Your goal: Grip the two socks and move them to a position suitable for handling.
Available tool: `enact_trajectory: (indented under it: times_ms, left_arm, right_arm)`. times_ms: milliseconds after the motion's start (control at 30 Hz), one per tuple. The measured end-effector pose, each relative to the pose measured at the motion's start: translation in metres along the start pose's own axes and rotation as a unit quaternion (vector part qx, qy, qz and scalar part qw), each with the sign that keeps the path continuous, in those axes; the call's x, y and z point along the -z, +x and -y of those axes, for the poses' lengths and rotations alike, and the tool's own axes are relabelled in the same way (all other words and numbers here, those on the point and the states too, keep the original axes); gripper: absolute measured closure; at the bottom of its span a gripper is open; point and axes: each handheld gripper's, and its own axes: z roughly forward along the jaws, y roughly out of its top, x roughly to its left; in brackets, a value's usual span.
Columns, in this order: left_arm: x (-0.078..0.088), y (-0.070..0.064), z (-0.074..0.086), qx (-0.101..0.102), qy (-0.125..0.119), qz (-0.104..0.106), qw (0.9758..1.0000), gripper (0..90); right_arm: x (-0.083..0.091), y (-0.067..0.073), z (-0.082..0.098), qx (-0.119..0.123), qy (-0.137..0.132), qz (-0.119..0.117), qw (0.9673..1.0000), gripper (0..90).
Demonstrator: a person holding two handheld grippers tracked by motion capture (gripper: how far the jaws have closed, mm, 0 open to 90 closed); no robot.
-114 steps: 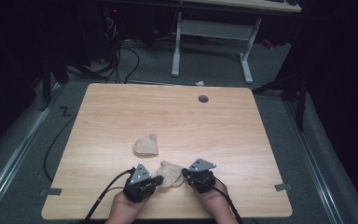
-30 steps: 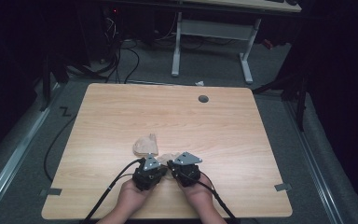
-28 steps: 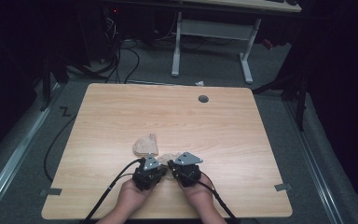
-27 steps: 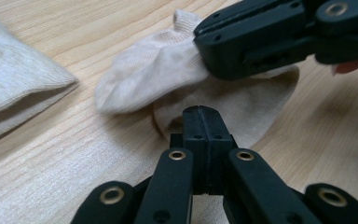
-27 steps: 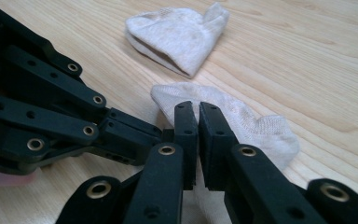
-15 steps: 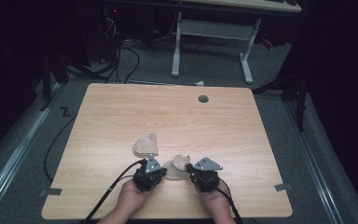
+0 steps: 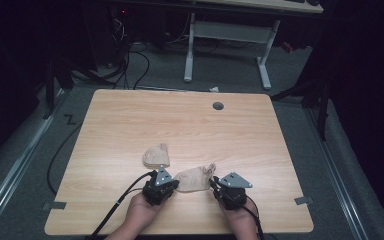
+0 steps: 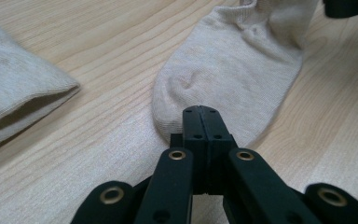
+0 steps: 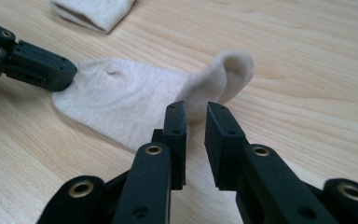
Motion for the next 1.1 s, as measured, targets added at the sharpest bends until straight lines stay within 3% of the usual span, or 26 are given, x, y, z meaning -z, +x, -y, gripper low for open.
enact_trajectory:
  times_ms: [167, 333, 533, 600, 667, 900, 1100]
  left_arm:
    - [0.0, 0.0, 0.0, 0.0, 0.0, -0.001, 1.0, 90.0]
    - [0.0, 0.0, 0.0, 0.0, 0.0, 0.0, 1.0, 90.0]
    - [0.001, 0.002, -0.001, 0.005, 0.006, 0.005, 1.0, 90.0]
    - [0.002, 0.001, -0.001, -0.009, 0.008, -0.004, 0.9999, 90.0]
    - [0.005, 0.003, 0.0, -0.017, 0.012, -0.015, 0.9997, 90.0]
    - [0.029, 0.022, 0.018, 0.008, 0.016, -0.025, 0.9995, 90.0]
    - [0.054, 0.021, 0.039, 0.007, 0.017, -0.04, 0.9991, 90.0]
  right_arm:
    - [0.011, -0.01, -0.003, -0.011, -0.014, 0.013, 0.9997, 76.1]
    - [0.009, -0.018, -0.003, -0.015, -0.011, 0.021, 0.9996, 76.2]
    - [-0.017, -0.038, 0.002, -0.02, 0.039, 0.027, 0.9987, 82.7]
    - [-0.024, -0.038, 0.003, -0.013, 0.052, 0.026, 0.9982, 84.8]
    - [-0.026, -0.035, 0.003, -0.006, 0.057, 0.019, 0.9982, 86.5]
    - [-0.017, -0.005, 0.009, 0.029, 0.053, -0.032, 0.9976, 87.8]
    - [-0.014, 0.011, 0.012, 0.046, 0.049, -0.055, 0.9962, 87.8]
